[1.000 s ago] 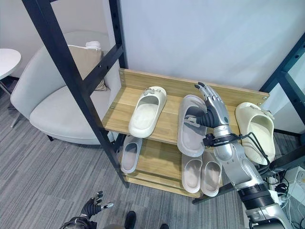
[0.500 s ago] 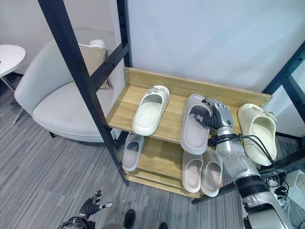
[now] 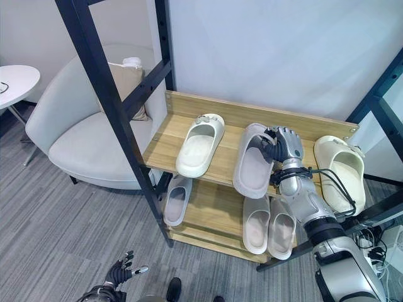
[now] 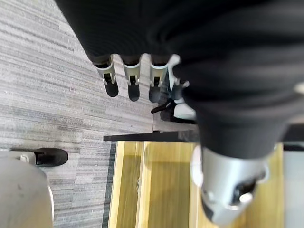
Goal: Arrange the slippers neatly on the shoe rack.
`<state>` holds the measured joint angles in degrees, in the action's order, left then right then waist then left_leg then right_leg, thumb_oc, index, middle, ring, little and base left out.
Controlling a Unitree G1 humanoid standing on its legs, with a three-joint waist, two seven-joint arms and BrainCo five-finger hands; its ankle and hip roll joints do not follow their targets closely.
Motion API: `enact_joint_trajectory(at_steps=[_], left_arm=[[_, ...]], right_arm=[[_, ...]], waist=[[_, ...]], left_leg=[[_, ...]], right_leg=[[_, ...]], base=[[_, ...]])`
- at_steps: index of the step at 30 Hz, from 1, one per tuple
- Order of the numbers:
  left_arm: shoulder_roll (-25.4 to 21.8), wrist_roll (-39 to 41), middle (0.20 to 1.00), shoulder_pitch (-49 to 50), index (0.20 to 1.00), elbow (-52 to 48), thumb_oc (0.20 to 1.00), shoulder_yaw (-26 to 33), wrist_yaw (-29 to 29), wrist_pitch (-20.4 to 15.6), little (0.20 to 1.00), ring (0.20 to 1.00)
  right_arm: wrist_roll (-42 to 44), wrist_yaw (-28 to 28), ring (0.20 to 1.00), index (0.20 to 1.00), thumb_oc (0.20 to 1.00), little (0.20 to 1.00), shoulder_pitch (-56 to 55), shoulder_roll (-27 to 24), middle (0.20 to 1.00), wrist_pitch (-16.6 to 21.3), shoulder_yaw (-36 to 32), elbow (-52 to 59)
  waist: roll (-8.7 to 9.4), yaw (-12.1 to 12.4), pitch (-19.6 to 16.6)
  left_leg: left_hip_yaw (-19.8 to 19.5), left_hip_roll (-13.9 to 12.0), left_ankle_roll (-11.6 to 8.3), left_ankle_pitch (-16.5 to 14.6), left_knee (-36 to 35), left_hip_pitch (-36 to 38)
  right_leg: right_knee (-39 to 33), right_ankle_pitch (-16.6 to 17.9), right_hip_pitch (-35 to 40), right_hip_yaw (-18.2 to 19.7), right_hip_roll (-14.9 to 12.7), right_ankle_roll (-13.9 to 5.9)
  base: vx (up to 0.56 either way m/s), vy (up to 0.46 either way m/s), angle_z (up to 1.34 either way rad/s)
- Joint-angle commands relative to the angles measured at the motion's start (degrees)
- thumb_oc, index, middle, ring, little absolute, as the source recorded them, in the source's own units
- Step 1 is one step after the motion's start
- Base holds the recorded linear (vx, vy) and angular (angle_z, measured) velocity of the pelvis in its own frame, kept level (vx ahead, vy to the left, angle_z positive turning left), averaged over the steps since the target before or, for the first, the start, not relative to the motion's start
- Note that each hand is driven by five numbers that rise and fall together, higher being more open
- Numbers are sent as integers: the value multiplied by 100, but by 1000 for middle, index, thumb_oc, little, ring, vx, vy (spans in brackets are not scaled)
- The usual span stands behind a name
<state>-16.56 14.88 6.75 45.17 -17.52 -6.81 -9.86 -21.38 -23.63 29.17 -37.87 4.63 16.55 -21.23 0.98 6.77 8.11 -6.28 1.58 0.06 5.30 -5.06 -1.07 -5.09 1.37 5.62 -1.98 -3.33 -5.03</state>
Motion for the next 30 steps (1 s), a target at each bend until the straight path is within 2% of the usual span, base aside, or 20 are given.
enact_joint_trajectory(at_steps=[1,7,9,12,13,15,16,18,22,26,30], left_arm=[[-78,4,1000,-354,1000,137,1000,76,-98,-229,1000,1000],[82,-194,1000,-338,1000,265,1000,223,-133,-185,1000,1000],[93,-211,1000,-335,1000,251,1000,208,-134,-179,1000,1000],[136,-220,1000,-354,1000,285,1000,219,-165,-168,1000,1000],[136,-193,1000,-336,1000,266,1000,203,-160,-164,1000,1000],[143,-114,1000,-279,1000,226,1000,203,-168,-143,1000,1000],[141,-114,1000,-272,1000,222,1000,204,-167,-142,1000,1000],[165,-78,1000,-244,1000,313,1000,198,-202,-114,1000,1000],[276,-32,1000,-333,1000,646,1000,231,-371,-93,1000,1000],[349,83,1000,-407,1000,699,1000,202,-534,-116,1000,1000],[352,137,1000,-489,1000,680,1000,185,-666,-151,1000,1000]], right_arm=[[-217,-197,200,200,200,200,-138,-1,200,250,-581,1141],[-330,-220,200,200,200,200,-1216,85,200,694,-1748,3402],[-216,-202,200,200,200,200,-1328,139,200,770,-1864,3649],[623,-64,200,200,200,200,-1574,455,200,1216,-2047,4465],[1164,107,200,200,200,200,-1636,625,200,1384,-2054,4656],[2477,581,200,200,200,200,-1725,950,200,1785,-1813,5135],[2490,594,200,200,200,200,-1733,953,200,1783,-1817,5141],[3430,1016,200,200,200,200,-1767,1123,200,1920,-1345,5471],[4666,1622,200,200,200,200,-1533,1395,200,1840,-158,5972],[5319,1900,200,200,200,200,-1195,1825,200,1657,842,5943],[5514,2092,200,200,200,200,-952,2057,200,1448,1485,5716]], waist=[[191,242,30],[184,17,-73],[179,-7,-85],[163,-134,-99],[157,-161,-104],[138,-215,-121],[141,-218,-118],[124,-248,-122],[93,-253,-106],[63,-213,-96],[41,-137,-45]], left_leg=[[-2,-81,-89,-325,6,178],[46,-104,-131,-296,6,173],[54,-106,-137,-292,6,171],[101,-123,-169,-268,6,172],[112,-131,-174,-264,6,167],[148,-140,-190,-309,6,210],[146,-138,-191,-313,6,220],[176,-156,-204,-309,6,244],[215,-181,-225,-291,6,272],[198,-197,-242,-261,6,277],[150,-207,-260,-228,6,268]], right_leg=[[9,-479,277,-190,-374,-259],[9,-476,270,-197,-358,-255],[9,-475,266,-200,-354,-253],[9,-455,249,-180,-338,-242],[9,-456,249,-176,-336,-233],[12,-505,287,-169,-333,-220],[12,-510,298,-171,-334,-220],[19,-499,304,-167,-332,-207],[38,-494,299,-123,-306,-174],[55,-509,316,-145,-291,-136],[74,-518,329,-183,-284,-103]], base=[[8,1,13],[-23,-7,10],[-40,-17,-5],[-57,-19,-2],[-41,-17,-4],[-3,-29,-4],[6,-22,-3],[-28,-12,-3],[-36,-17,-3],[-36,-20,-2],[-34,-20,2]])
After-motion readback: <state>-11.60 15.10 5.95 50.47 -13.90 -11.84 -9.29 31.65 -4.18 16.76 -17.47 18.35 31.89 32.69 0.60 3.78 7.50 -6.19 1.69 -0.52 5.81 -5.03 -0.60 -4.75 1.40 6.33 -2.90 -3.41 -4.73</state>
